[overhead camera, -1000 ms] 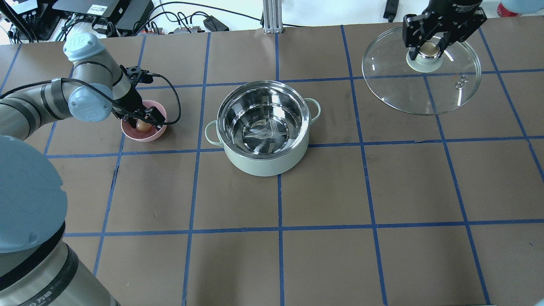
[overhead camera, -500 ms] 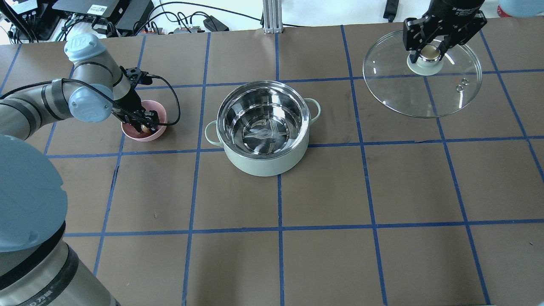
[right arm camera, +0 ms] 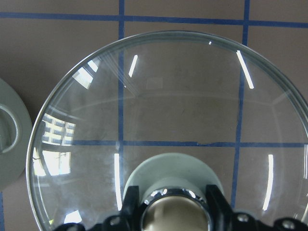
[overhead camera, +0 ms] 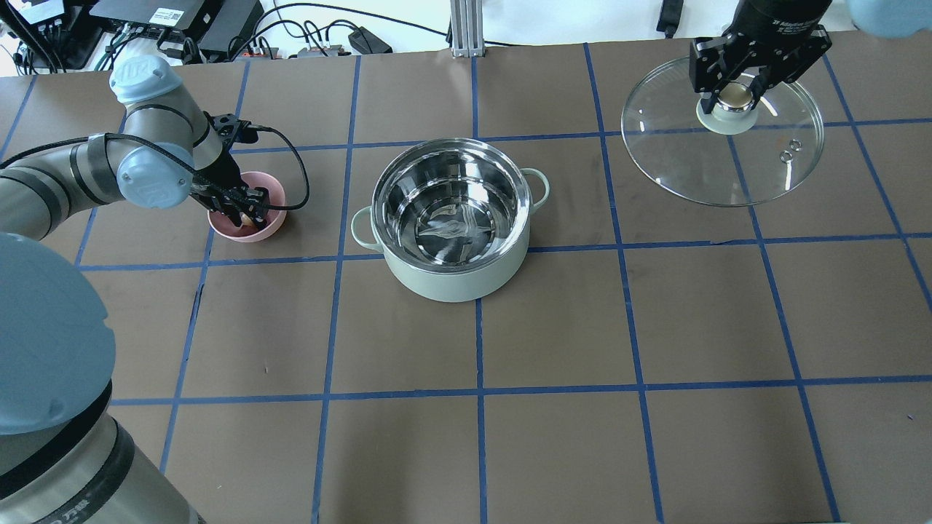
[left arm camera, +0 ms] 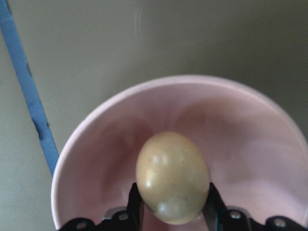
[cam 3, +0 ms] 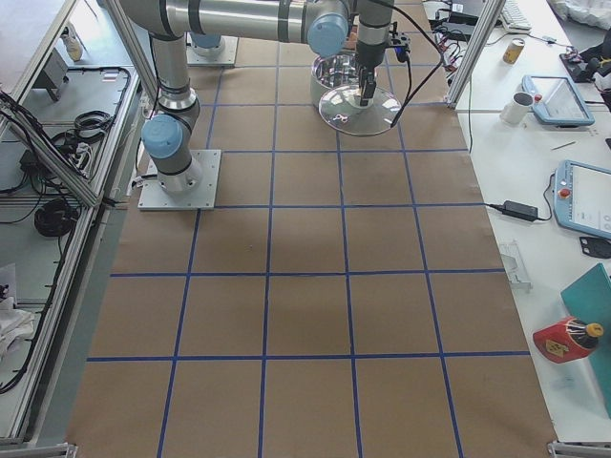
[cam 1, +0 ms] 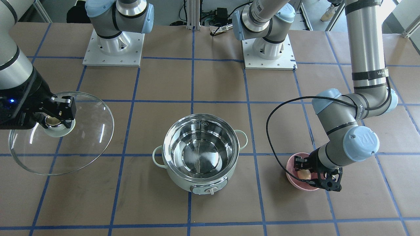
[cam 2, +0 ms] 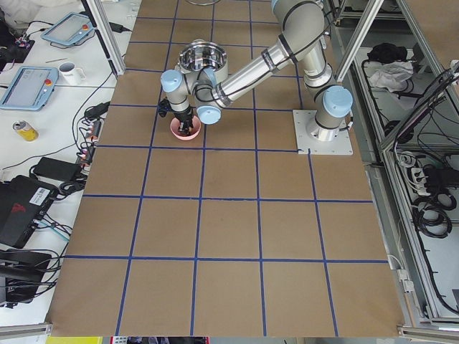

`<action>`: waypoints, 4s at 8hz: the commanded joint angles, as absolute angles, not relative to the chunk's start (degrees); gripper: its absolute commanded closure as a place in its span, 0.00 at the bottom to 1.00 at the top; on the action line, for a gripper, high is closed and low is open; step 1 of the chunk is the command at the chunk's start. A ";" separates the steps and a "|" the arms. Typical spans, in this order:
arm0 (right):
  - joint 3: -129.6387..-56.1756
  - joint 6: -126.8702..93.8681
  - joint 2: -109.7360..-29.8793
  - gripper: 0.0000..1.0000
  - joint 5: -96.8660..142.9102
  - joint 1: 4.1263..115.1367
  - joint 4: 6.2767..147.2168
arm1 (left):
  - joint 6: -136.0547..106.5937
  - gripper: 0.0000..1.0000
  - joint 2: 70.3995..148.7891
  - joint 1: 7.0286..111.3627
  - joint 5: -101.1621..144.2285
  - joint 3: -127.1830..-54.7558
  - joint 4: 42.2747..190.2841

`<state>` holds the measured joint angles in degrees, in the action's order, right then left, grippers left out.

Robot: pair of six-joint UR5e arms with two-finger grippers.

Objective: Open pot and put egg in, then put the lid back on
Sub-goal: 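Grasp the brown egg in the pink bowl with the left gripper, then carry the egg with the left gripper over the open pot, then lower the egg into the pot and open the left gripper, then carry the lid over the pot with the right gripper while the left withdraws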

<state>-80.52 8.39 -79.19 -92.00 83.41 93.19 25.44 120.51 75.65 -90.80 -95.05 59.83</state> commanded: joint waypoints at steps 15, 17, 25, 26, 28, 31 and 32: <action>-80.77 14.20 -79.63 1.00 -91.59 83.14 89.74 | -9.23 0.89 114.25 109.34 -86.57 -87.36 69.00; -80.77 16.26 -80.07 1.00 -88.61 83.14 88.95 | -8.53 0.84 116.36 109.34 -87.18 -87.28 67.77; -81.21 18.46 -80.07 1.00 -84.56 84.98 89.65 | -2.23 0.00 97.07 95.75 -88.68 -87.36 82.15; -80.69 16.72 -79.72 1.00 -83.42 88.12 90.69 | 0.76 0.00 92.77 93.54 -88.77 -87.28 84.27; -80.42 10.42 -77.36 1.00 -83.41 95.15 93.60 | 2.20 0.00 88.52 92.46 -94.01 -87.28 88.94; -77.96 7.22 -72.44 1.00 -83.59 103.16 96.42 | 2.98 0.00 87.98 91.85 -96.75 -86.84 90.34; -77.35 5.12 -71.12 1.00 -84.02 105.53 97.81 | 3.51 0.00 87.89 91.67 -96.68 -86.84 90.26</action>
<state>-78.54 8.02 -73.69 -83.73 101.17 96.18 2.59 88.19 92.04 -95.49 -86.93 89.75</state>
